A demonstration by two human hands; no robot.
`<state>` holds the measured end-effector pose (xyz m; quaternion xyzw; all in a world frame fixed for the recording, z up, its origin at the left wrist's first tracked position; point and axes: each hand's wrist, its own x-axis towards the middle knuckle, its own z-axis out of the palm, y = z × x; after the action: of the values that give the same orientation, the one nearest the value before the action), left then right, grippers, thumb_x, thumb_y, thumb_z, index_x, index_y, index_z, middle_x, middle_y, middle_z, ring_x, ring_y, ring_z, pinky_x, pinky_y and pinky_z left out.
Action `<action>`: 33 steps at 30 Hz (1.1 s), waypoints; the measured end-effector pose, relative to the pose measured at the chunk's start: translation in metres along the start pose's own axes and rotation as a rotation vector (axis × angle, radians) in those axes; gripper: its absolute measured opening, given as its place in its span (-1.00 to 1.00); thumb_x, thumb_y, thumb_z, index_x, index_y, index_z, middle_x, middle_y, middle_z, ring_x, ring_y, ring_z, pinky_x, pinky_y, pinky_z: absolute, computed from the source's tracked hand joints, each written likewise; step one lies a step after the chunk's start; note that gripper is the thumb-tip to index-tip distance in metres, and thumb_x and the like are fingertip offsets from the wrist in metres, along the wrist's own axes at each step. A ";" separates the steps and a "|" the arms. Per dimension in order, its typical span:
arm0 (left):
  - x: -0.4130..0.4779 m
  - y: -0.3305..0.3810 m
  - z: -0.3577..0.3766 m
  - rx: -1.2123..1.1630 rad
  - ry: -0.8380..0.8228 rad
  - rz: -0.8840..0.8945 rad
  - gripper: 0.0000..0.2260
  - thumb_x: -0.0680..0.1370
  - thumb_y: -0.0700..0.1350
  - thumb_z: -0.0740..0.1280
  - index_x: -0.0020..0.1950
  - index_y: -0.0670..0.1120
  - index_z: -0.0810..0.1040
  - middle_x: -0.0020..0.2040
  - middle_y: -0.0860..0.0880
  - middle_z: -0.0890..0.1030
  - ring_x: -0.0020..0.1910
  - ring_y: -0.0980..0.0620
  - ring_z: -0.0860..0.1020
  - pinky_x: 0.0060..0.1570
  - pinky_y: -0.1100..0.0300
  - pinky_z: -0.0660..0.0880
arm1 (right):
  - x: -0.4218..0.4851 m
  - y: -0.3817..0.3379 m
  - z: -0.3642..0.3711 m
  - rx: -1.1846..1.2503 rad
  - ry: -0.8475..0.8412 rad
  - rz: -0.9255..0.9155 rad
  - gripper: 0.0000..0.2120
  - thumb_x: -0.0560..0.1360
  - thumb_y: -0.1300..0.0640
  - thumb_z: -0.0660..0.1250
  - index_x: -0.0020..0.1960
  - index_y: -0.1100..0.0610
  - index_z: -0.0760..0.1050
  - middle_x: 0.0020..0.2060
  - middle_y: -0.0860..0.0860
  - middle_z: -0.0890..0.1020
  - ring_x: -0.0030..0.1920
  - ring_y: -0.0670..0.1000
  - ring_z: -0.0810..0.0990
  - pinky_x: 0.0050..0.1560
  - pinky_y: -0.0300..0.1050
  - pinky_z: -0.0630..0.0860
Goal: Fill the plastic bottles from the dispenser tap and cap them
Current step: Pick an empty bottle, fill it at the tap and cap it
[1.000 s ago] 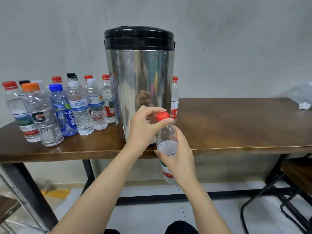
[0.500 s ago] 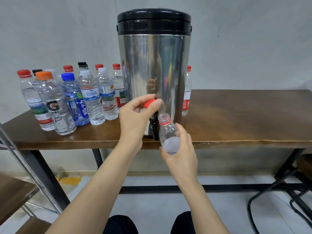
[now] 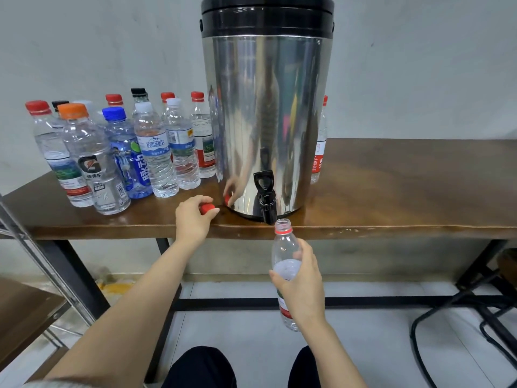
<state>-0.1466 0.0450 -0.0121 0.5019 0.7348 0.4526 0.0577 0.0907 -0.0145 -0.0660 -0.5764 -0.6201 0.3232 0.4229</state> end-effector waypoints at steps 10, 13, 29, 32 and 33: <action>0.004 -0.010 0.006 0.072 0.016 -0.004 -0.74 0.54 -0.10 0.43 0.22 -0.10 0.62 0.24 -0.09 0.60 0.26 -0.15 0.45 0.27 0.01 0.34 | 0.003 0.003 0.008 0.027 -0.089 0.011 -0.23 0.38 0.14 0.54 0.43 -0.16 0.21 0.26 -0.15 0.44 0.25 -0.07 0.46 0.02 -0.17 0.47; -0.007 0.007 -0.003 -0.042 0.156 0.056 -0.76 0.57 -0.11 0.40 0.22 -0.10 0.61 0.31 -0.09 0.56 0.33 -0.10 0.43 0.30 0.12 0.29 | 0.004 -0.001 0.012 0.066 -0.100 -0.017 -0.23 0.37 0.12 0.54 0.42 -0.22 0.21 0.26 -0.19 0.45 0.28 -0.10 0.46 0.09 -0.10 0.54; -0.024 0.118 -0.036 -0.141 -0.332 0.564 -0.84 0.52 -0.21 0.44 0.09 -0.09 0.65 -0.07 0.00 0.68 -0.03 -0.01 0.63 0.10 0.04 0.55 | 0.007 -0.012 0.015 0.141 -0.068 -0.035 -0.35 0.35 -0.05 0.57 0.33 -0.18 0.32 0.24 -0.17 0.52 0.23 -0.06 0.49 0.18 0.00 0.55; -0.019 0.117 -0.037 -0.147 -0.362 0.585 -0.91 0.53 -0.22 0.44 -0.01 -0.05 0.64 -0.11 -0.01 0.67 -0.04 0.00 0.63 0.08 -0.02 0.56 | 0.009 -0.013 0.016 0.137 -0.065 -0.031 -0.33 0.33 -0.06 0.57 0.33 -0.18 0.32 0.24 -0.16 0.53 0.25 -0.05 0.50 0.19 0.04 0.55; -0.018 0.117 -0.037 -0.153 -0.366 0.593 -0.90 0.53 -0.22 0.44 -0.03 -0.03 0.63 -0.12 0.00 0.67 -0.04 0.01 0.63 0.08 -0.01 0.56 | 0.009 -0.013 0.017 0.137 -0.067 -0.030 -0.33 0.33 -0.05 0.57 0.34 -0.17 0.32 0.25 -0.15 0.53 0.25 -0.04 0.50 0.20 0.04 0.55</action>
<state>-0.0772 0.0181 0.0875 0.7604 0.4984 0.4060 0.0921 0.0702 -0.0058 -0.0608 -0.5256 -0.6188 0.3777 0.4452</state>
